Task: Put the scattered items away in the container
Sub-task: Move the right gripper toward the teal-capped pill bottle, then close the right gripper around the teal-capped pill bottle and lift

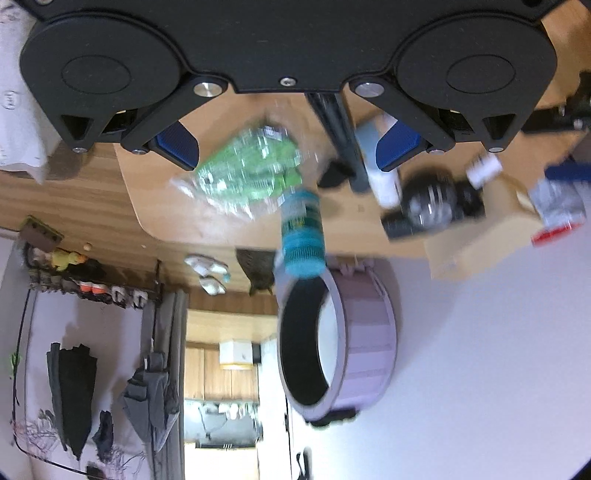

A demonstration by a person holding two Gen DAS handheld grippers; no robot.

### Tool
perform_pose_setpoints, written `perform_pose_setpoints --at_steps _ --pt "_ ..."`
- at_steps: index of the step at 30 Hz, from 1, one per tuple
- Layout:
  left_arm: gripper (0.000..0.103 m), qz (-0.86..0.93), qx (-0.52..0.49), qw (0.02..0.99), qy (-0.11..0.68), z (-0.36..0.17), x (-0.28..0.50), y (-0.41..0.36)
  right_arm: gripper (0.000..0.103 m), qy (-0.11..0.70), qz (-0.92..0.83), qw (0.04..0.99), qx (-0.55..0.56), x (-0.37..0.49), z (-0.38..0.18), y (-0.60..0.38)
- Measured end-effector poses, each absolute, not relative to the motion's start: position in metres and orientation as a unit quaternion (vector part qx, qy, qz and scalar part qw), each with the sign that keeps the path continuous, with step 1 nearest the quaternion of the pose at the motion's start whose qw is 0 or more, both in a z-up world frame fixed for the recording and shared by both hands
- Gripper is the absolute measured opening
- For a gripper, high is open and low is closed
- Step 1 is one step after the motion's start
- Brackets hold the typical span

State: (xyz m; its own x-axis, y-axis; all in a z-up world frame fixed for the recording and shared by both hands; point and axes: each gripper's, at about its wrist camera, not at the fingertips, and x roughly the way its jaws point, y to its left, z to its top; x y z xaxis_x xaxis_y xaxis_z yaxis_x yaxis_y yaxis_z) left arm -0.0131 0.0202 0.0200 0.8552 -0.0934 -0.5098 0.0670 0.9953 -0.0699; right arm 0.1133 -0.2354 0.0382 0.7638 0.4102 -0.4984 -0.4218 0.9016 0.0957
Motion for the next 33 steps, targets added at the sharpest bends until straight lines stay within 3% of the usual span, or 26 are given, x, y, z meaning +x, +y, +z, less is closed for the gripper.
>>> perform_pose_setpoints --at_steps 4,8,18,25,29,30,32,33 --pt "0.087 -0.057 -0.033 0.968 0.241 0.023 -0.017 0.025 0.102 0.227 0.221 0.948 -0.025 0.128 0.042 -0.232" --pt "0.087 -0.061 -0.044 0.969 0.237 0.022 -0.014 0.029 0.091 0.222 0.24 0.944 -0.047 0.151 0.039 -0.219" --pt "0.087 -0.041 -0.056 0.968 0.243 0.015 -0.001 0.043 0.096 0.223 0.248 0.942 -0.034 0.206 0.018 -0.191" --pt "0.088 -0.016 -0.06 0.971 0.232 0.018 0.001 0.056 0.094 0.224 0.25 0.94 -0.056 0.224 0.008 -0.174" --pt "0.088 -0.007 -0.065 0.971 0.23 0.018 0.002 0.062 0.075 0.23 0.243 0.941 -0.054 0.231 0.005 -0.17" --pt "0.088 -0.005 -0.066 0.971 0.231 0.017 0.002 0.064 0.061 0.235 0.245 0.939 -0.05 0.233 0.004 -0.17" --pt "0.088 -0.001 -0.066 0.97 0.232 0.017 0.003 0.066 0.046 0.241 0.255 0.936 -0.04 0.235 0.003 -0.171" --pt "0.088 0.001 -0.065 0.971 0.231 0.017 0.003 0.067 0.047 0.241 0.255 0.935 -0.038 0.235 0.003 -0.17"
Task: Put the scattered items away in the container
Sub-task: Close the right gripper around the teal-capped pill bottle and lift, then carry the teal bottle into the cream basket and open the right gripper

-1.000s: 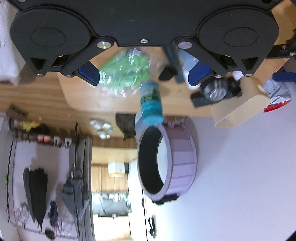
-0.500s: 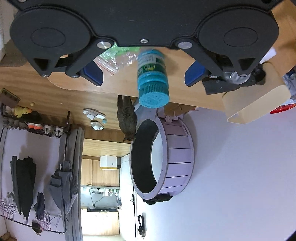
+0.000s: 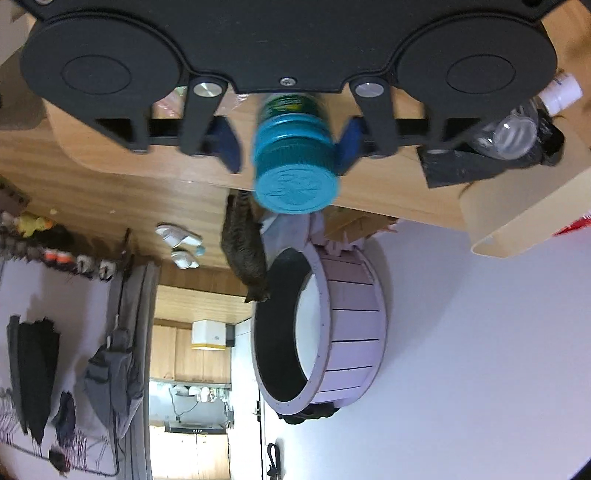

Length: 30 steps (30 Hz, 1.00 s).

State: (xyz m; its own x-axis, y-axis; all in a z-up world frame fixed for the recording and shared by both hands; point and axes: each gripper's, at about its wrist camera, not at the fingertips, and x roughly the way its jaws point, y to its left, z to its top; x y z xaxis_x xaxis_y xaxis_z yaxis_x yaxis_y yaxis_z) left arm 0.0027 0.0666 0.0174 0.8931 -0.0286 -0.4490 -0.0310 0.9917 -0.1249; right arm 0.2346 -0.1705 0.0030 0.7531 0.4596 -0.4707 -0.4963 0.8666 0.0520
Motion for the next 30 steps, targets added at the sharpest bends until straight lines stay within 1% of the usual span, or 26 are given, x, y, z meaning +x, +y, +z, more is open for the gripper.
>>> perform_pose_setpoints --at_steps 5,13,21,30 --pt "0.088 0.008 -0.062 0.972 0.226 0.02 0.001 0.07 0.046 0.23 0.26 0.937 -0.033 0.226 0.009 -0.171" --pt "0.088 0.034 -0.046 0.975 0.215 0.026 -0.007 0.078 0.046 0.2 0.294 0.934 -0.033 0.207 0.044 -0.151" --pt "0.088 0.087 -0.051 0.977 0.186 0.042 -0.022 0.112 0.046 0.191 0.356 0.914 -0.034 0.195 0.065 -0.09" --pt "0.089 0.131 -0.039 0.977 0.166 0.051 -0.035 0.145 0.046 0.196 0.419 0.885 -0.049 0.192 0.067 -0.013"
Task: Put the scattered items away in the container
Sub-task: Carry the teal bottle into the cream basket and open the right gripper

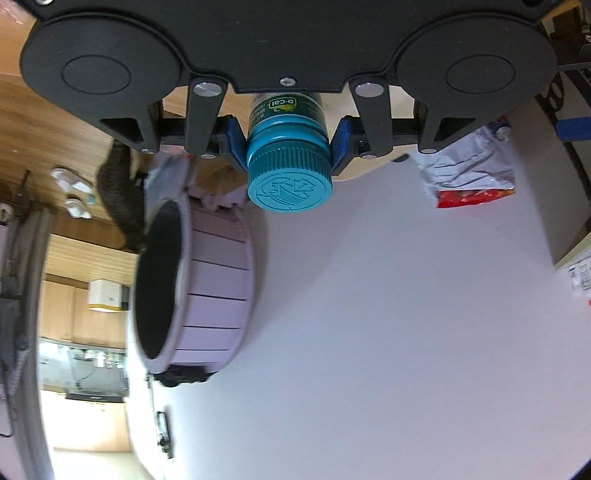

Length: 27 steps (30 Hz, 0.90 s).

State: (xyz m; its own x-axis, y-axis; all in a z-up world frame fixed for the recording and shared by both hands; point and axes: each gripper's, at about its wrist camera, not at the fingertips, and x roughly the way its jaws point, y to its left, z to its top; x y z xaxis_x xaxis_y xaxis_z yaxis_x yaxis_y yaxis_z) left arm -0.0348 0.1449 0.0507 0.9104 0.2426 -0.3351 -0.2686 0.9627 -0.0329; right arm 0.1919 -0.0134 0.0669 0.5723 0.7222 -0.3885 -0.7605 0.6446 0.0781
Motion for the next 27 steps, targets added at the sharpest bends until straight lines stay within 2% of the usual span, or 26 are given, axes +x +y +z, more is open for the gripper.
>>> perform_pose_setpoints --at_steps 19,22,23,24,27 --pt "0.089 0.161 -0.073 0.969 0.171 0.049 -0.032 0.177 0.047 0.239 0.431 0.865 -0.101 0.223 0.045 0.098" --pt "0.089 0.164 -0.072 0.968 0.175 0.048 -0.031 0.179 0.054 0.228 0.428 0.868 -0.109 0.222 0.042 0.106" --pt "0.089 0.164 -0.073 0.968 0.176 0.047 -0.031 0.18 0.064 0.227 0.427 0.868 -0.109 0.222 0.042 0.106" --pt "0.089 0.163 -0.074 0.968 0.176 0.047 -0.031 0.18 0.068 0.226 0.427 0.869 -0.11 0.222 0.043 0.105" --pt "0.089 0.163 -0.072 0.968 0.175 0.047 -0.031 0.179 0.068 0.223 0.425 0.87 -0.112 0.221 0.043 0.104"
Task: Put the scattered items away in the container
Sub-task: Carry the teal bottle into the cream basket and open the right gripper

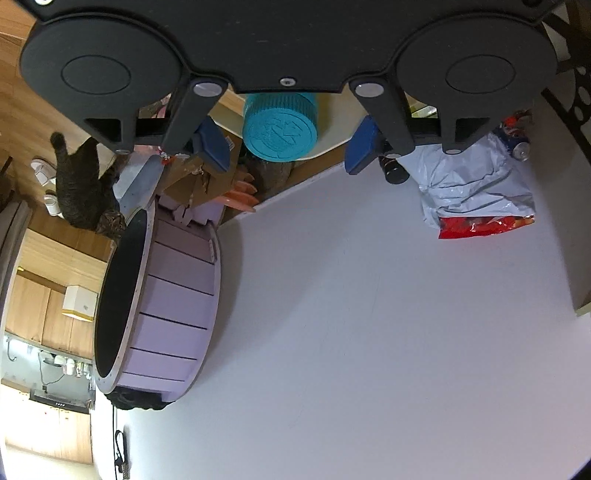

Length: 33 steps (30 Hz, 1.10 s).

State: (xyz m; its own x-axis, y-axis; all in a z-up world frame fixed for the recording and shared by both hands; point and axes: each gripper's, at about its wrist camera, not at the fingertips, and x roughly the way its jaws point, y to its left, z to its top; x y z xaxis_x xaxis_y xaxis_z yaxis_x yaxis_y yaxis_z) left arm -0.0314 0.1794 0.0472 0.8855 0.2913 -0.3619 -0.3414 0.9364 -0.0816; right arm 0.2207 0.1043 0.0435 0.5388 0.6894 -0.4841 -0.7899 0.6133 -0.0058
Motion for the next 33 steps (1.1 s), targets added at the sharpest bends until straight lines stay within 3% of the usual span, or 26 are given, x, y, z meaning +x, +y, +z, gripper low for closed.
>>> perform_pose_setpoints --at_steps 4,9,25,29,33 --pt "0.089 0.162 -0.076 0.968 0.175 0.048 -0.031 0.18 0.067 0.229 0.424 0.868 -0.12 0.219 0.042 0.102" --pt "0.089 0.16 -0.069 0.969 0.173 0.048 -0.032 0.179 0.043 0.246 0.427 0.861 -0.123 0.222 0.036 0.104" --pt "0.089 0.157 -0.074 0.969 0.177 0.046 -0.03 0.179 0.044 0.233 0.436 0.861 -0.123 0.218 0.034 0.115" --pt "0.089 0.153 -0.073 0.97 0.176 0.046 -0.03 0.177 0.048 0.222 0.436 0.862 -0.13 0.211 0.042 0.107" --pt "0.089 0.147 -0.069 0.971 0.176 0.045 -0.029 0.173 0.062 0.206 0.433 0.869 -0.124 0.203 0.061 0.084"
